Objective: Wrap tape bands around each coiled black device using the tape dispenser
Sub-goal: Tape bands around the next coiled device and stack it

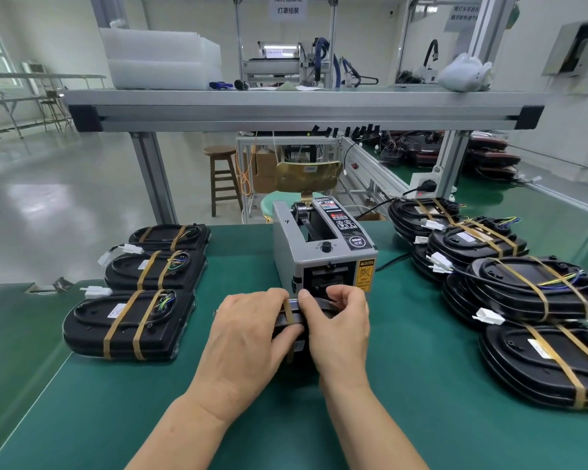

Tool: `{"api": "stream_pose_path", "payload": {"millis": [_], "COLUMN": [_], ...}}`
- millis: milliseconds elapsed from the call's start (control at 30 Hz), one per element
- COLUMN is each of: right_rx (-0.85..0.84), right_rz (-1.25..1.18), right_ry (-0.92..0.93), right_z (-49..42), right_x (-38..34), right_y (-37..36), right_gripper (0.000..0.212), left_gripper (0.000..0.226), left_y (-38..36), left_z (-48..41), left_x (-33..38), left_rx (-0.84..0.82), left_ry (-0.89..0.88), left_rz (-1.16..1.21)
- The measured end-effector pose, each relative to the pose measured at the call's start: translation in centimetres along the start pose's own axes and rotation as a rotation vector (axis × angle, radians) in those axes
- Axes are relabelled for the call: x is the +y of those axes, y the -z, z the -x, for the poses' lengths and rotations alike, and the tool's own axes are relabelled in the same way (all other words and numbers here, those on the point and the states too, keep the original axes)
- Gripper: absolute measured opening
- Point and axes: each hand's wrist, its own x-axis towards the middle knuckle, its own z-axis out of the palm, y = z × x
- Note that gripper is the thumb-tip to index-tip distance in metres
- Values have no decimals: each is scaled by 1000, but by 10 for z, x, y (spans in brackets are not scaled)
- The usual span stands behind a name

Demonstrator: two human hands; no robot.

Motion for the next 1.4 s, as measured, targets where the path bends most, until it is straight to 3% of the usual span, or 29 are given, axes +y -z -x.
{"api": "stream_pose_path", "payload": {"millis": [67,167,233,333,433,533,600,667,767,933,1167,1233,1333,1400], "right_rx": [-11,-6,9,-84,-356,-563,-639,-630,-613,-564,-722,-633,-273,-132], "right_rz": [-61,-159,-221,-381,-428,-379,-445,-489,-468,-360,-315,-294,-278,-316], "right_ry": [4,-62,-144,-253,-245,-199,-136,-52,55,139,90,39,-141,-237], "right_z": [-1,-5,-10,-14,-12,-9,-9,-9,-10,-6,-15,-19,-30,-40], "right_x": [3,9,14,22,33,42,41,34,26,25,24,24,24,22], "right_y": [0,3,9,23,40,50,50,49,45,39,37,36,30,27], "right_gripper": [29,15,6,22,43,70,63,54,58,60,70,64,32,11], "left_gripper": [36,62,61,42,45,46,47,50,61,71,55,50,41,38], "left_y": [2,3,1,-2,1,0,-3,-6,-5,5,6,8,12,14], "left_z": [-1,-3,-5,-4,-2,1,4,8,15,10,10,9,7,7], "left_x": [2,5,5,0,-7,-14,-10,-4,-5,-5,-18,-22,-27,-29], "left_rx": [-34,-131,-147,-88,-38,79,110,127,135,72,15,4,4,-8], "left_ry": [-16,-5,-20,-83,-42,83,157,224,299,243,278,295,309,301], "left_rz": [-40,-110,-163,-180,-99,207,459,598,656,647,732,783,810,802]}}
